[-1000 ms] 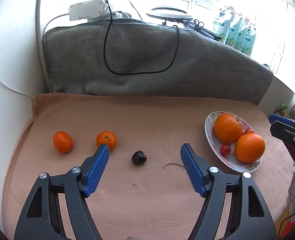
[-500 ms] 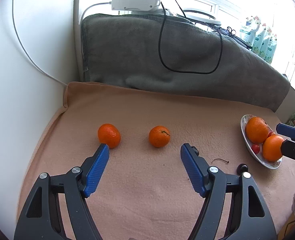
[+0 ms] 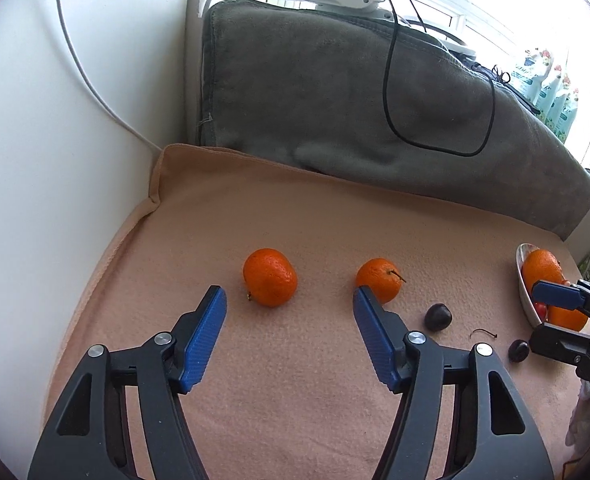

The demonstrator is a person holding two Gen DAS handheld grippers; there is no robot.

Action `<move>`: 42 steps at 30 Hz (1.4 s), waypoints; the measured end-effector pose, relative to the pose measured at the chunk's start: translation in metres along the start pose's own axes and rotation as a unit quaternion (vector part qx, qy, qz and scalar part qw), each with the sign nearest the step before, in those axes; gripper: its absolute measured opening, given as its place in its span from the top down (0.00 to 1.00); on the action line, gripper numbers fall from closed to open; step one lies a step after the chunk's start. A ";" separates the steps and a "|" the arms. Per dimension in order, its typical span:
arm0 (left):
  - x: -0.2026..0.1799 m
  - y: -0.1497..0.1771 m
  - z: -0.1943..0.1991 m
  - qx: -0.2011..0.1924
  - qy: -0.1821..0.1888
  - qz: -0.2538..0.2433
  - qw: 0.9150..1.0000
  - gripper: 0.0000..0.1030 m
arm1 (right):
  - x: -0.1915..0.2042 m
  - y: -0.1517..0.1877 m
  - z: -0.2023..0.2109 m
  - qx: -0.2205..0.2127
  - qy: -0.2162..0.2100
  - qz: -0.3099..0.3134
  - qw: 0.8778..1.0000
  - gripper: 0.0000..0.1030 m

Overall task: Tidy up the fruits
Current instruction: 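Move the right tool toward the dark cherry while the left tool approaches a tangerine, then close the right gripper on the dark cherry while the left gripper grasps a tangerine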

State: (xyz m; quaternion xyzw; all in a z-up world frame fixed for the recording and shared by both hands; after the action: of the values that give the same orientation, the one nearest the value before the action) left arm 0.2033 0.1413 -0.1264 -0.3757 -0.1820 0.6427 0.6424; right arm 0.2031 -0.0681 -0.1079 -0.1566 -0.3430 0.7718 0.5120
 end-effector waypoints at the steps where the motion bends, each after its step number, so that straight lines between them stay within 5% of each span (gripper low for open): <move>1: 0.003 -0.001 -0.003 0.002 0.002 0.003 1.000 0.45 | 0.002 0.001 -0.004 0.004 0.000 0.000 1.000 0.22; 4: 0.011 -0.003 -0.012 0.008 0.006 0.011 1.000 0.47 | 0.005 0.001 -0.019 0.022 -0.004 0.000 1.000 0.41; 27: 0.022 -0.004 -0.049 0.034 0.017 0.039 0.999 0.61 | 0.018 0.003 -0.075 0.071 0.015 0.026 0.997 0.57; 42: 0.019 -0.005 -0.053 0.027 0.019 0.038 0.999 0.68 | 0.014 0.014 -0.080 0.075 0.018 0.022 0.997 0.77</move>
State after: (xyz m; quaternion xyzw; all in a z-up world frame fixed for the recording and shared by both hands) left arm 0.2471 0.1465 -0.1620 -0.3770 -0.1379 0.6644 0.6304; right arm 0.2354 -0.0293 -0.1736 -0.1390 -0.2719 0.8036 0.5109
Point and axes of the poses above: each gripper's, at about its wrist camera, not at the fingertips, and z roughly against the way its jaws point, x to its left, y to its underside, the point moved 4 cm from there along -z, roughly the way its jaws point, and after that the axes turned 9 degrees about y, right-handed, at the moved point
